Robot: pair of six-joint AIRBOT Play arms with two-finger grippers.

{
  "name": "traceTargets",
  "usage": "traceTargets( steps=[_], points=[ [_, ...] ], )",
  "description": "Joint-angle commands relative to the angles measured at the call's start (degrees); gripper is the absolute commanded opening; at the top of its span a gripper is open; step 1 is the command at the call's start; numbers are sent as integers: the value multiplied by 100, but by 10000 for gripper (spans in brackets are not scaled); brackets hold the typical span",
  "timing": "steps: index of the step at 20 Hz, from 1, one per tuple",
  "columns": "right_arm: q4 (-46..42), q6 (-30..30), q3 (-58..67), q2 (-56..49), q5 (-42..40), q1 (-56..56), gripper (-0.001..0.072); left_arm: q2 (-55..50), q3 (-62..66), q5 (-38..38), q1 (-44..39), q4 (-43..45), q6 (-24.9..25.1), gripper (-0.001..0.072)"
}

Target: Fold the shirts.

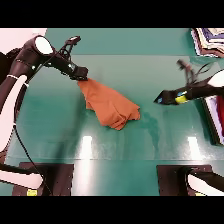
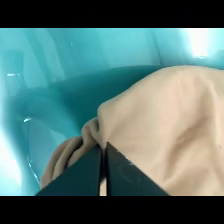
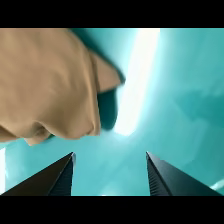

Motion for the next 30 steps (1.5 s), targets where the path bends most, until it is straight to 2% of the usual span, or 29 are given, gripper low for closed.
traceTargets(
  steps=[1, 5, 6, 8, 9, 11, 12, 15, 19, 21, 27, 30],
  points=[
    [1021, -540, -610, -826, -673, 240, 504, 114, 2, -26, 24, 44, -2, 28],
    [1685, -839, -608, -1611, -872, 667, 495, 114, 2, -98, 24, 46, -2, 28],
    [1784, -901, -605, -1716, -887, 734, 439, 114, 2, -105, 24, 48, -2, 28],
    [1980, -1086, -608, -1788, -994, 824, 423, 114, 2, -114, 24, 46, -2, 27],
    [2033, -1150, -586, -1781, -1047, 859, 343, 114, 2, -127, 24, 46, -2, 27],
    [2022, -1370, -411, -1784, -1010, 861, 51, 118, 2, -140, 24, 33, -20, 27],
    [1996, -1436, -267, -1781, -955, 861, 16, 149, 2, -146, 24, 42, -46, 26],
    [1657, -1405, 492, -1453, -562, 662, 15, 691, 9, 61, 24, 232, -92, 26],
    [374, -704, 1893, -295, -358, 186, 15, 2192, 9, 634, 24, 442, -116, 26],
    [7, -605, 2544, 302, -369, -44, 15, 2946, 9, 802, 24, 330, -114, 27],
    [-136, -605, 3842, 1534, -243, -625, 15, 4634, 9, 1519, 24, -153, -116, 26],
    [-133, -605, 4253, 1812, -164, -903, 15, 4883, 9, 1405, 24, -673, -118, 26]
  ],
)
